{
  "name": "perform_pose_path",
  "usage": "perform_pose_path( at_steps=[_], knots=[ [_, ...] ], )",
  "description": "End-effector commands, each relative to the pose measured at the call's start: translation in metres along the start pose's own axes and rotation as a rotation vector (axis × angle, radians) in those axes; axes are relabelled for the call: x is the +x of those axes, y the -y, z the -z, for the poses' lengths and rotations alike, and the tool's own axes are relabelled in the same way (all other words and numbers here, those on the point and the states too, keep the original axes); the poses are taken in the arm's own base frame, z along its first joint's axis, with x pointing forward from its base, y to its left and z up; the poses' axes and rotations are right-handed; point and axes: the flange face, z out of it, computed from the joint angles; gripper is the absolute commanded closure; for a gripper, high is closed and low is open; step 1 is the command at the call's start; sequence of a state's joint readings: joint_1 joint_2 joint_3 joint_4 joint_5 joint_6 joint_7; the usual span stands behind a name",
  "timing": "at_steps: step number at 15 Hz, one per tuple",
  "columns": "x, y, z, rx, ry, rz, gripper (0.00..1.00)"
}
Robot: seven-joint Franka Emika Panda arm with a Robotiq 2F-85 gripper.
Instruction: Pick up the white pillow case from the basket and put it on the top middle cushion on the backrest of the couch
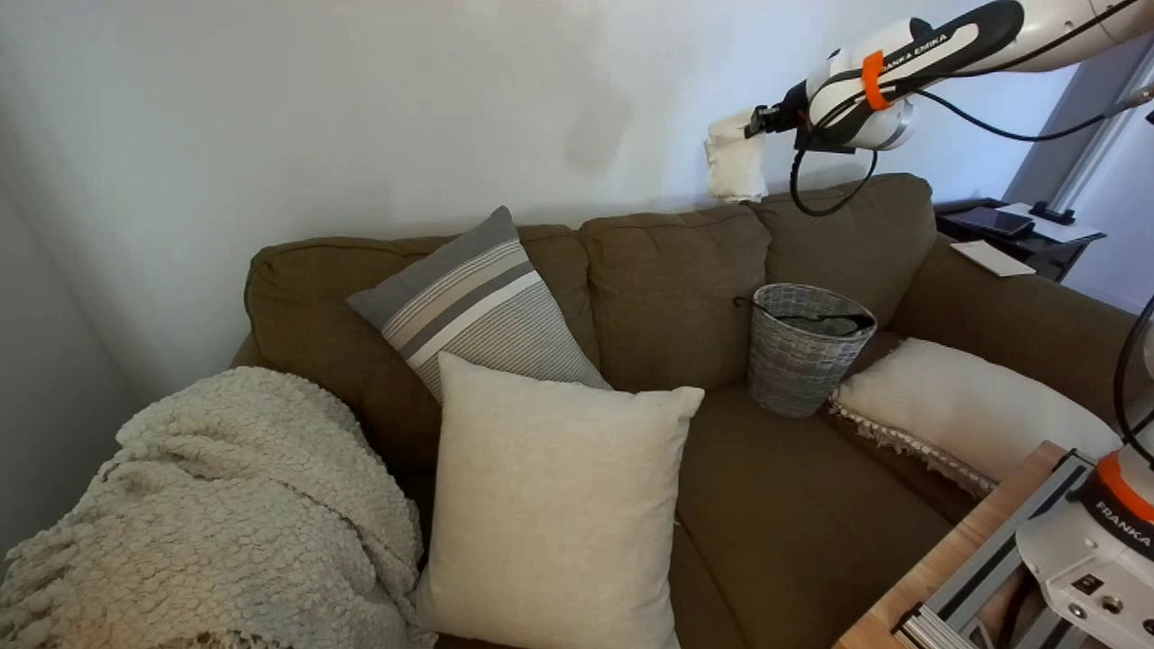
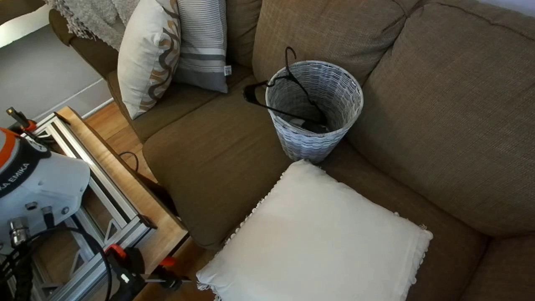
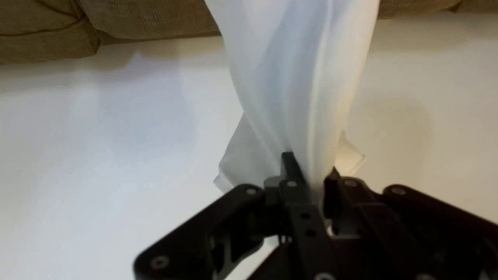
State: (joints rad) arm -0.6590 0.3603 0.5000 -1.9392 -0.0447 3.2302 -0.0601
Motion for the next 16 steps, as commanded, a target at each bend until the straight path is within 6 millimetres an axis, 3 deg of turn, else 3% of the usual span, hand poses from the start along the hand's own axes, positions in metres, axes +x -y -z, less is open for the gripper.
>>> perform_pose_path(
  at_steps=[1, 3, 4, 6, 9, 14, 16],
  knots=[
    [-0.002, 0.002, -0.003, 0.005, 0.003, -0.002, 0.85],
    [-0.001, -0.001, 0.001, -0.001, 0.001, -0.001, 0.85],
    [-0.003, -0.01, 0.009, -0.045, -0.02, -0.046, 0.96],
    [-0.002, -0.002, -0.007, -0.055, -0.121, -0.107, 0.96],
    [-0.006, 0.009, -0.047, -0.091, -0.207, -0.134, 0.96],
    [-0.018, 0.061, -0.125, -0.067, -0.177, -0.182, 0.96],
    [-0.018, 0.07, -0.148, -0.109, -0.124, -0.173, 0.96]
  ],
)
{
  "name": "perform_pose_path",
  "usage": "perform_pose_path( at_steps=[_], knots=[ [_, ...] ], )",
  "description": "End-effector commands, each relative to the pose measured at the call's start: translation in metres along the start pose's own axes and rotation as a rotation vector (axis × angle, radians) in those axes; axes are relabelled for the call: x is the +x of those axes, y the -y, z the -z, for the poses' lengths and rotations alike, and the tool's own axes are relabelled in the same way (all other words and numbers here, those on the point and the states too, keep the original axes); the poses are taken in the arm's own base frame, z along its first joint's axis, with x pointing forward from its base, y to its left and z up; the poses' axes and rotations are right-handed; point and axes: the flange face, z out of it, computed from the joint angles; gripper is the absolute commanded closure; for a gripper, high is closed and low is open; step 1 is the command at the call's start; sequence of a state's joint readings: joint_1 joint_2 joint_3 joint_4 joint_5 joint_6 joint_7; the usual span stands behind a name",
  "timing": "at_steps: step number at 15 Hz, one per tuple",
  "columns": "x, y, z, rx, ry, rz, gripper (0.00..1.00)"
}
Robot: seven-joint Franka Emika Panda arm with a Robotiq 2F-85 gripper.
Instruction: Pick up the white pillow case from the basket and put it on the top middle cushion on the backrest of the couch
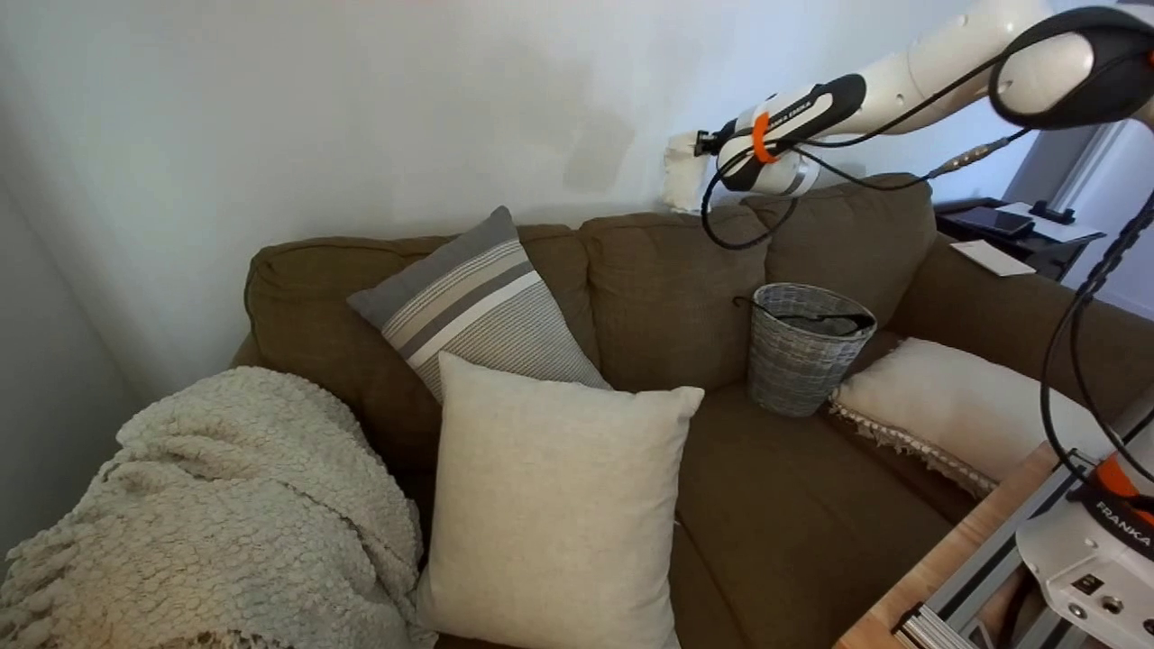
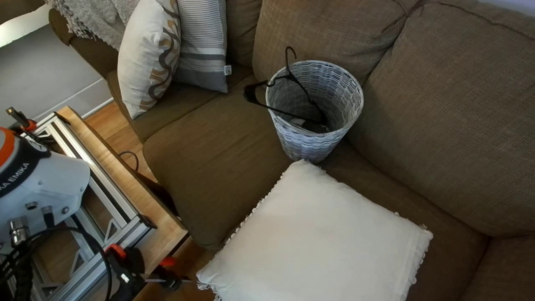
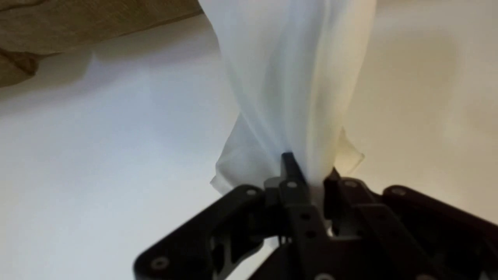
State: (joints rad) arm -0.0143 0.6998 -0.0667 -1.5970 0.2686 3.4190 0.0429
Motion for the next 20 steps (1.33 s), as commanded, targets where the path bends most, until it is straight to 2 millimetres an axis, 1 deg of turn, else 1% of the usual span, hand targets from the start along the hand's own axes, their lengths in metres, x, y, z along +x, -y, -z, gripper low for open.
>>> perform_pose_path(
  at_steps=[1, 4, 5, 7, 8, 9, 10, 12, 13, 14, 16, 17, 19, 20],
  knots=[
    [0.0, 0.012, -0.046, -0.067, 0.034, -0.012, 0.96],
    [0.007, 0.01, -0.062, -0.153, 0.048, -0.042, 0.96],
    [0.006, 0.009, -0.069, -0.17, 0.065, -0.052, 0.96],
    [0.003, 0.014, -0.084, -0.164, 0.116, -0.065, 0.96],
    [-0.001, 0.019, -0.092, -0.123, 0.161, -0.089, 0.96],
    [0.001, 0.022, -0.096, -0.093, 0.19, -0.105, 0.81],
    [-0.004, 0.03, -0.102, -0.05, 0.214, -0.112, 0.59],
    [-0.016, 0.047, -0.112, 0.055, 0.227, -0.14, 0.55],
    [-0.009, 0.052, -0.111, 0.083, 0.225, -0.143, 0.49],
    [-0.011, 0.059, -0.112, 0.107, 0.231, -0.136, 0.4],
    [-0.006, 0.072, -0.107, 0.149, 0.247, -0.147, 0.26],
    [0.005, 0.08, -0.097, 0.165, 0.249, -0.153, 0.18],
    [0.023, 0.088, -0.078, 0.165, 0.211, -0.13, 0.04],
    [0.03, 0.092, -0.068, 0.17, 0.212, -0.112, 0.0]
  ],
)
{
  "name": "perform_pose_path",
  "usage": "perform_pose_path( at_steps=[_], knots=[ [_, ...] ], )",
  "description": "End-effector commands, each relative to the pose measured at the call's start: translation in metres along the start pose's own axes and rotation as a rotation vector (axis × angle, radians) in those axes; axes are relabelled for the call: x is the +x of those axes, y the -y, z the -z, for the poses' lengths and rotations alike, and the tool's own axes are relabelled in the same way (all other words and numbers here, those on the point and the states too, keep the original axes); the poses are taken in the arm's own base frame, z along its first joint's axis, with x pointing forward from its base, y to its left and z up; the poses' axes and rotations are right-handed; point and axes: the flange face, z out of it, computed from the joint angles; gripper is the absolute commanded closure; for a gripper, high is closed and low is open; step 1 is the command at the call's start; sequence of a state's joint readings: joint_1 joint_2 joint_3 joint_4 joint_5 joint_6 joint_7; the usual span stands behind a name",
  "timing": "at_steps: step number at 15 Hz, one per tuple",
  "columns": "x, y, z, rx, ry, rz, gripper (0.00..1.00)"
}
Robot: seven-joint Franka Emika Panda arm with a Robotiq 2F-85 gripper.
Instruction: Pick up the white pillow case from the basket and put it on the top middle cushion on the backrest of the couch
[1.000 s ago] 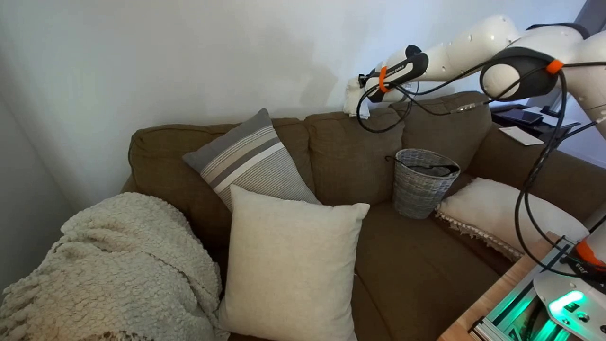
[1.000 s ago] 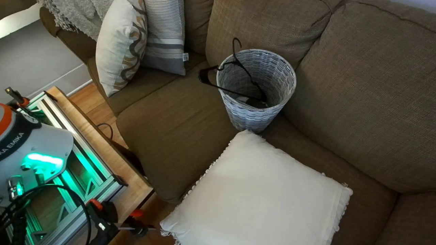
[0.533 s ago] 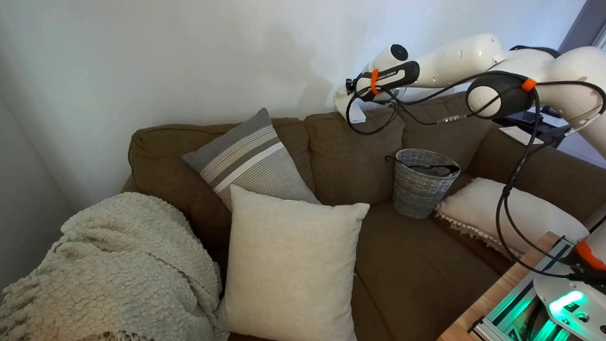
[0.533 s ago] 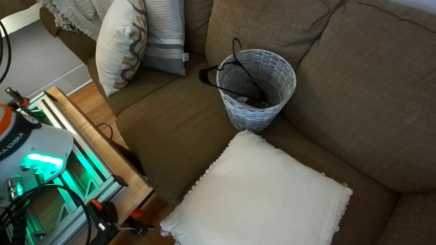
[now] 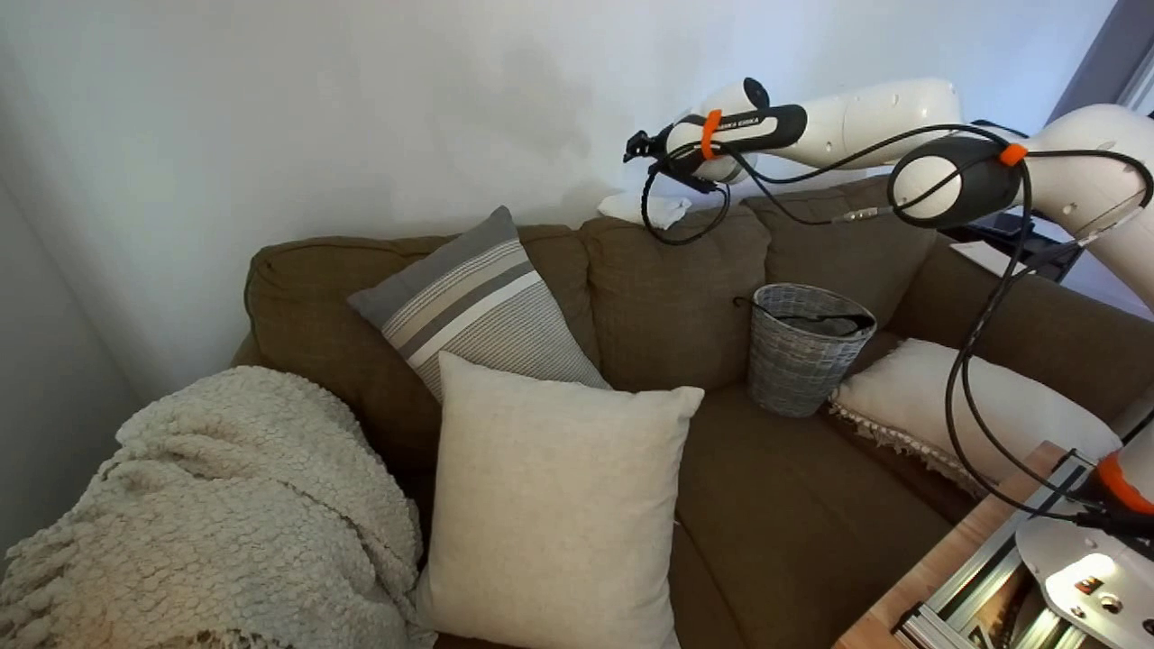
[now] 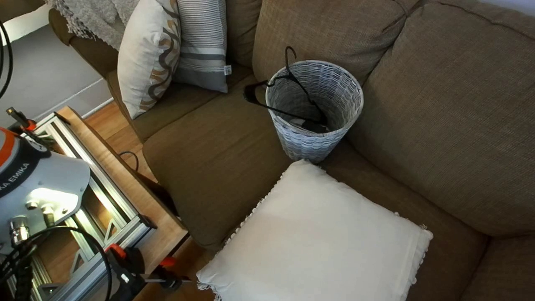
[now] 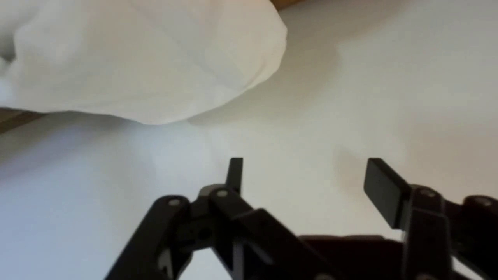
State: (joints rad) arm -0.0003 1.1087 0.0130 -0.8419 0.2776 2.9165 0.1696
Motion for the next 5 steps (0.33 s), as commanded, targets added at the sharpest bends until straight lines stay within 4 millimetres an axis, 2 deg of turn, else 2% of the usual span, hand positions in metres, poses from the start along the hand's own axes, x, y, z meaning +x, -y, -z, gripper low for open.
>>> perform_pose_path(
  at_steps=[1, 4, 5],
  knots=[
    [0.017, 0.022, 0.037, 0.031, 0.025, 0.071, 0.0],
    [0.018, 0.045, 0.061, 0.112, 0.04, 0.149, 0.0],
    [0.025, 0.04, 0.042, 0.081, 0.008, 0.104, 0.0]
  ],
)
